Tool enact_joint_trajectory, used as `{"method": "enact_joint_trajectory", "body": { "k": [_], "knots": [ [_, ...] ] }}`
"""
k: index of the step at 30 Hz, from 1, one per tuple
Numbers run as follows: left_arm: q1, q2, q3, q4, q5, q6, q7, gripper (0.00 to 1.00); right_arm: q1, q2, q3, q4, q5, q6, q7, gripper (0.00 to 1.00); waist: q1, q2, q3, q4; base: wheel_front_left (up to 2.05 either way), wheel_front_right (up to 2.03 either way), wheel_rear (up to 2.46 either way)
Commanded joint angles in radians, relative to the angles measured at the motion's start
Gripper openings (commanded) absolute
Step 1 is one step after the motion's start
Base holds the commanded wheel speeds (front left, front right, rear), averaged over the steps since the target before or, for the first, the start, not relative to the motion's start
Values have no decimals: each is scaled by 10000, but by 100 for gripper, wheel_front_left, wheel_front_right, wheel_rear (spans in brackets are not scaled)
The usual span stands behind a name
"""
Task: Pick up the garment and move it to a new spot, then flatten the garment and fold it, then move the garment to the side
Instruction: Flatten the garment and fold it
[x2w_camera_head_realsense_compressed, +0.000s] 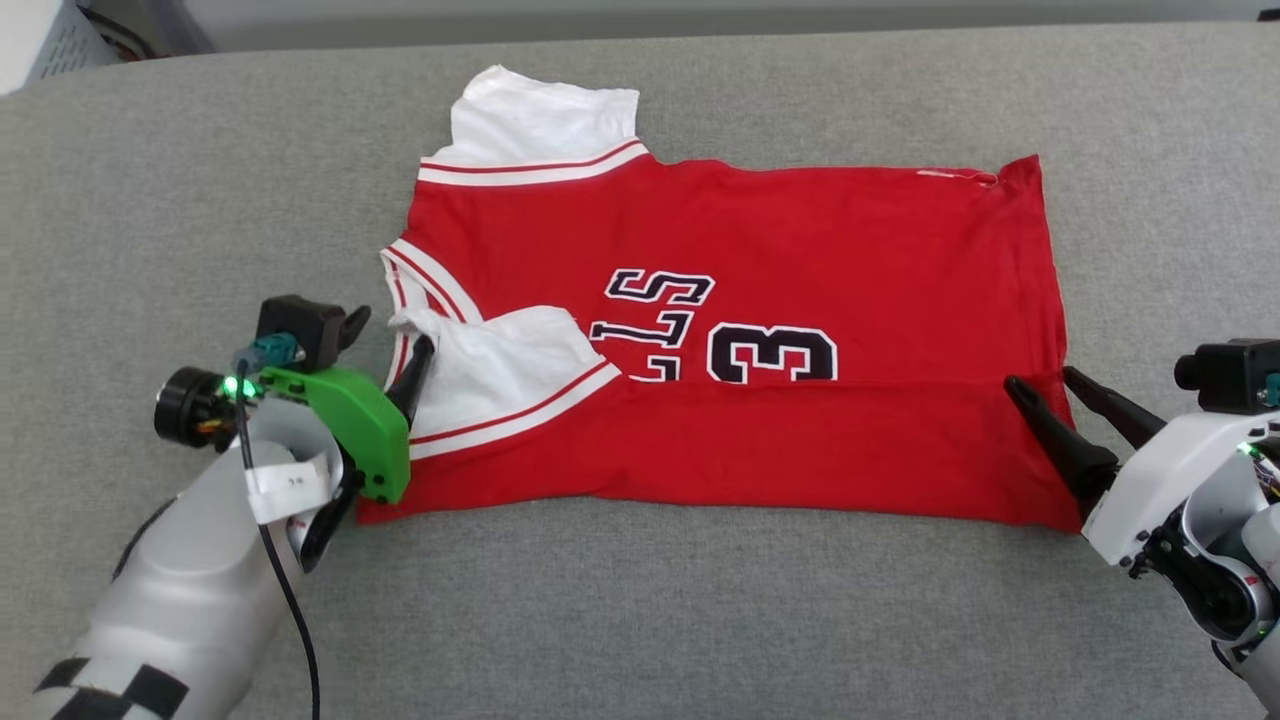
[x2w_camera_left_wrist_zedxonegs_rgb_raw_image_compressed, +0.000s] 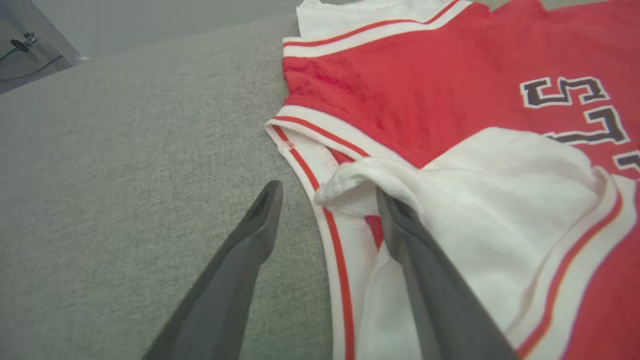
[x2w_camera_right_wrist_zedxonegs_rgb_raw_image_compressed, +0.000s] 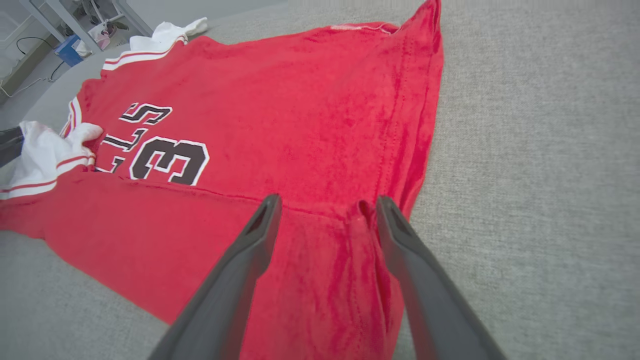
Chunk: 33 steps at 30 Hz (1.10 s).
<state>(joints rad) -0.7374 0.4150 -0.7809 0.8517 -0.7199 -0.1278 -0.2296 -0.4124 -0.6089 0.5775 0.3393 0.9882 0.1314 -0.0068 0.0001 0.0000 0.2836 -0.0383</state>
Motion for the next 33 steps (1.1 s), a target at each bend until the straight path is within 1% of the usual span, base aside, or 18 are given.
{"method": "enact_joint_trajectory", "body": {
  "k": [1,5,8,12,19,23,27,33],
  "knots": [
    [-413,189,-36,-160,-84,-27,-86,100,183,-123,48,-106,74,-7,-177,100,-1,0,-273,214,0,0,0],
    [-811,604,-209,-738,-396,-27,281,100,397,-322,54,-287,147,-7,-500,100,-1,0,-492,311,0,0,0],
    [-1089,913,-460,-1303,-701,-27,1055,100,505,-412,44,-355,149,-7,-640,100,-1,0,-612,371,0,0,0],
    [-1397,1333,-902,-2078,-1296,-28,2810,100,596,-453,70,-401,110,-7,-709,100,-1,0,-700,436,0,0,0],
    [-1694,1939,-1955,-3432,-2541,-28,6563,100,697,-459,159,-437,25,-7,-672,100,-1,0,-785,486,0,0,0],
    [-1615,2170,-2298,-3767,-3168,-28,7996,100,648,-428,181,-439,14,-7,-627,100,-1,0,-761,444,0,0,0],
    [-1433,2252,-2501,-3732,-3490,-27,8747,100,549,-400,237,-456,11,-7,-555,100,-1,0,-656,329,0,0,0],
    [-1032,2206,-2776,-3232,-3733,-26,9227,100,375,-334,332,-400,42,-7,-504,100,-1,0,-441,106,0,0,0]
  ]
}}
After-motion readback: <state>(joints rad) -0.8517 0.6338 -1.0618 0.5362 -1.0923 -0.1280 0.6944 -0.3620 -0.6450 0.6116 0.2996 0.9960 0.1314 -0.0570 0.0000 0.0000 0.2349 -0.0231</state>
